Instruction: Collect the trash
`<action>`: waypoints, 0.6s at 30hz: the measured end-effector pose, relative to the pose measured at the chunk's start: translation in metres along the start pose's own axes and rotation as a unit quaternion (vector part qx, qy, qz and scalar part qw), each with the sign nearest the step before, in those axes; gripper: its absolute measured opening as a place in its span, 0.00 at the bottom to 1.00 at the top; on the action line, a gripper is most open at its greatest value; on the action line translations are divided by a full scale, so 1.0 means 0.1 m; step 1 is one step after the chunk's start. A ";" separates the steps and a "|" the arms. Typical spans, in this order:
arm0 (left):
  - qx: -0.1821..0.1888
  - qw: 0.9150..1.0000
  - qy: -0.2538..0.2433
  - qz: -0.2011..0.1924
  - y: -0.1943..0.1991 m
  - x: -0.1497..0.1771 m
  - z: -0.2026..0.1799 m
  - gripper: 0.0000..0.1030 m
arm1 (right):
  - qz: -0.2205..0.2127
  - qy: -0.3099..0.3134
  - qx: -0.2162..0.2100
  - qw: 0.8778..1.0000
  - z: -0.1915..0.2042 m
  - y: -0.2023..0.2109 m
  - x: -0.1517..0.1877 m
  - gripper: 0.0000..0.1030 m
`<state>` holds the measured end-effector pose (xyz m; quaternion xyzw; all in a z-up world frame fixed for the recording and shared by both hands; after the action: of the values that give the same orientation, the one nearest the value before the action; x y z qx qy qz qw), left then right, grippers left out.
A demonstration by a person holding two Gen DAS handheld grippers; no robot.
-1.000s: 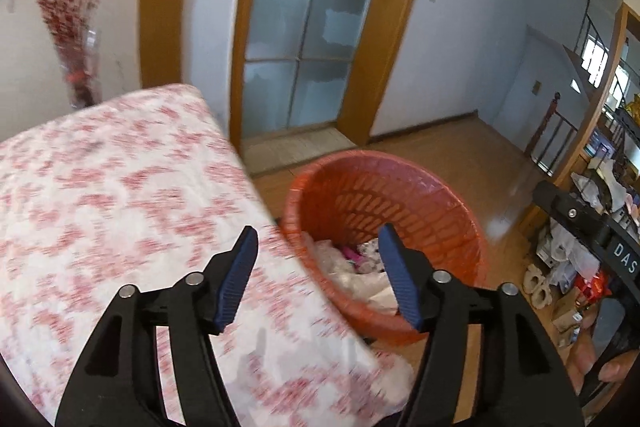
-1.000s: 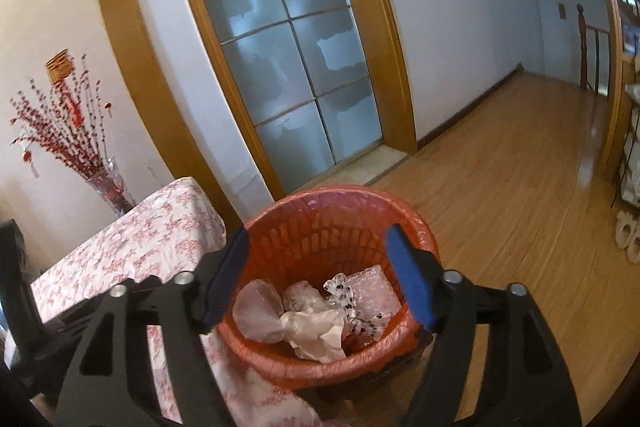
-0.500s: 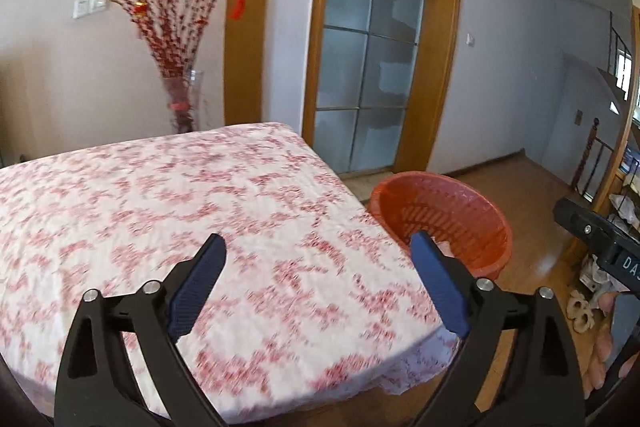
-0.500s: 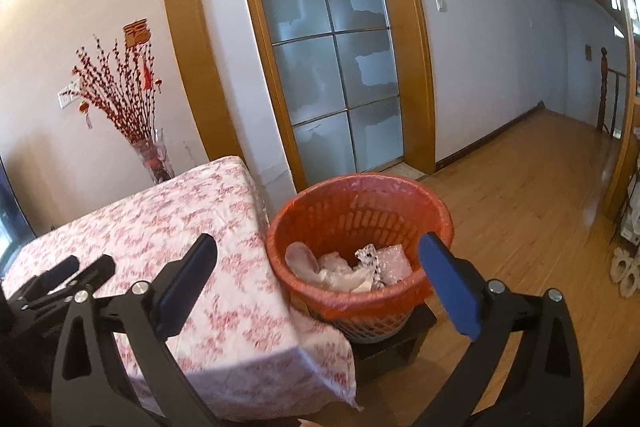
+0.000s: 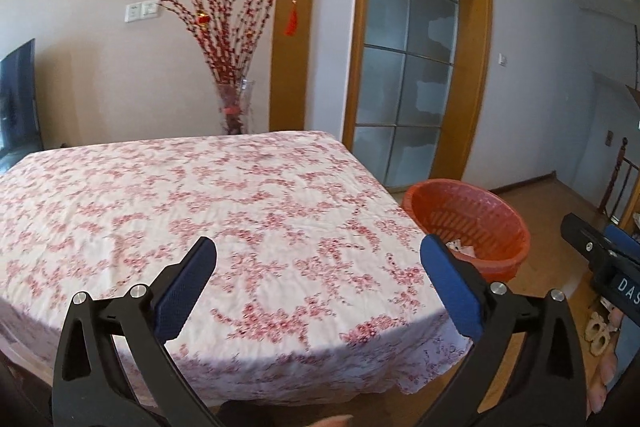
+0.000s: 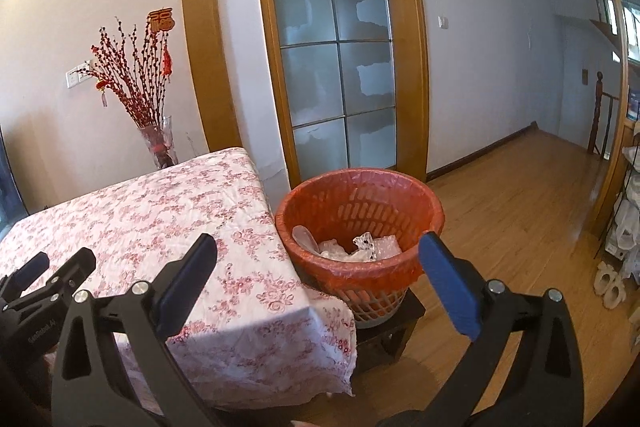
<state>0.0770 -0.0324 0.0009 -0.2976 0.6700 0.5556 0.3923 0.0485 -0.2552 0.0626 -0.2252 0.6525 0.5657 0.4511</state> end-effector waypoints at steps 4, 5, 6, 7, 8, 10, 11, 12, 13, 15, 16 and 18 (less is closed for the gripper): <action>-0.014 1.000 0.003 -0.001 0.06 0.06 0.04 0.97 | -0.008 0.007 0.013 1.000 0.05 0.08 0.04 0.96; -0.019 1.000 0.004 -0.002 0.08 0.08 0.05 0.97 | -0.010 0.007 0.019 1.000 0.05 0.11 0.05 0.96; -0.022 1.000 0.005 -0.002 0.09 0.09 0.07 0.97 | -0.011 0.008 0.022 1.000 0.05 0.12 0.05 0.96; -0.025 1.000 0.006 -0.002 0.09 0.11 0.07 0.97 | -0.014 0.010 0.028 0.999 0.06 0.14 0.06 0.96; -0.029 1.000 0.007 -0.003 0.10 0.12 0.08 0.97 | -0.016 0.011 0.031 0.999 0.07 0.16 0.07 0.96; -0.034 0.999 0.010 -0.002 0.13 0.16 0.11 0.97 | -0.022 0.016 0.037 0.999 0.10 0.20 0.10 0.96; -0.039 0.999 0.011 -0.002 0.14 0.17 0.12 0.97 | -0.024 0.019 0.040 0.999 0.12 0.22 0.10 0.96; -0.042 0.999 0.012 -0.002 0.14 0.19 0.13 0.97 | -0.027 0.023 0.045 0.998 0.14 0.24 0.12 0.96; -0.045 0.999 0.013 -0.002 0.15 0.20 0.14 0.97 | -0.028 0.025 0.047 0.998 0.16 0.25 0.13 0.96; -0.053 0.998 0.015 0.000 0.16 0.22 0.16 0.97 | -0.029 0.028 0.049 0.998 0.18 0.27 0.16 0.96; -0.058 0.998 0.017 0.000 0.17 0.23 0.18 0.97 | -0.027 0.029 0.050 0.998 0.19 0.27 0.18 0.96; -0.068 0.997 0.020 0.000 0.18 0.24 0.22 0.97 | -0.020 0.027 0.050 0.998 0.20 0.26 0.22 0.96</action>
<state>0.0534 -0.0062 -0.0123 -0.3348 0.6381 0.5938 0.3581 0.0238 -0.2254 0.0588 -0.2303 0.6874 0.5167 0.4555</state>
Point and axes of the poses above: each gripper's, at about its wrist camera, not at the fingertips, and y roughly against the way its jaws point, z to its left, x to its underside, the point moved 7 cm from there along -y, roughly the way its jaws point, and after that the axes turned 6 degrees about z, right-handed, at the moved point
